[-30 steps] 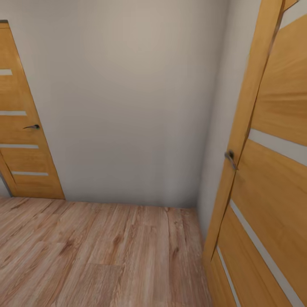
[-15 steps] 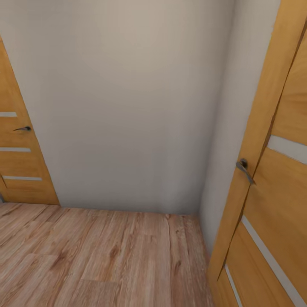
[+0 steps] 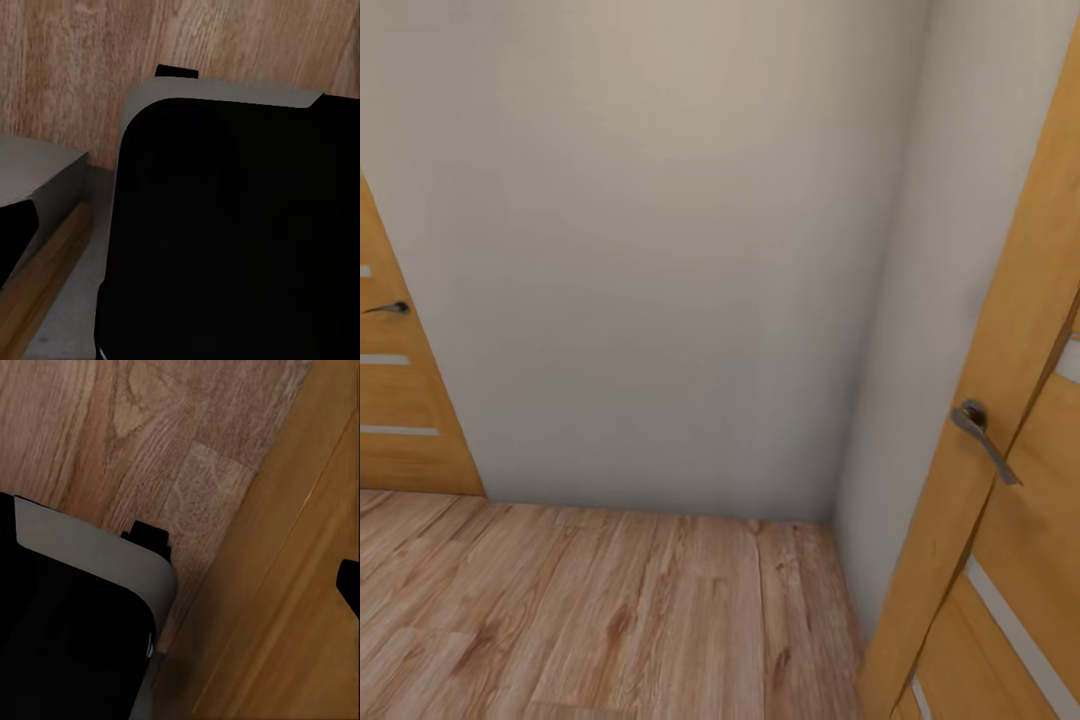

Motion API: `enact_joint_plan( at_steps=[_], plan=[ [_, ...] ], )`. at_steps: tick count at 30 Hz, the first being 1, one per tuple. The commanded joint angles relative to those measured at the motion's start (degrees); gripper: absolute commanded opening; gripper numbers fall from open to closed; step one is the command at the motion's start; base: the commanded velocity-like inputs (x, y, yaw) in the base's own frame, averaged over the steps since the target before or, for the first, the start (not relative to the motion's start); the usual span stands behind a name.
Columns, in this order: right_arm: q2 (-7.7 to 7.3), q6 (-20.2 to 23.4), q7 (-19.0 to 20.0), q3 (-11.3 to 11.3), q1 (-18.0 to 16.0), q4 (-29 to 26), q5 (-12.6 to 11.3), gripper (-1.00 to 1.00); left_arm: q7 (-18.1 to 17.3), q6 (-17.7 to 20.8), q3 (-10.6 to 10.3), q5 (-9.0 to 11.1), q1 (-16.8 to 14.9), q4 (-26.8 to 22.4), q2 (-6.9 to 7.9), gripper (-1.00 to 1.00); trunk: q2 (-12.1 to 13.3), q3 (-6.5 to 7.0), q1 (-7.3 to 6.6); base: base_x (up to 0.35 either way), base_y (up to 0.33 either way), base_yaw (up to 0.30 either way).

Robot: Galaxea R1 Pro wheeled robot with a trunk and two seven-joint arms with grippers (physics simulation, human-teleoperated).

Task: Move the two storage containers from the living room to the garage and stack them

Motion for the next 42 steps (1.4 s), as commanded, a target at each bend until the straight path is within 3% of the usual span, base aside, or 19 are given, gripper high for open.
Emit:
enact_joint_plan(
  at_steps=[1,16,42],
  plan=[
    [0.01,-0.3,0.1,-0.2,-0.1,0.2,0.2,1.0,0.0,-0.1,0.0,0.4,0.0,0.0,-0.01,1.0,0.0,-0.05,0.03,0.321,0.0,0.0],
    [0.02,-0.3,-0.5,-0.2,-0.1,0.2,0.2,1.0,0.1,-0.1,0.0,0.4,0.0,0.0,0.03,1.0,0.0,-0.05,0.03,0.321,0.0,0.014],
    [-0.04,-0.3,-0.6,-0.2,-0.1,0.2,0.2,1.0,0.1,-0.1,0.0,0.4,0.0,0.0,0.01,1.0,0.0,-0.05,0.03,0.321,0.0,0.257]
  ],
)
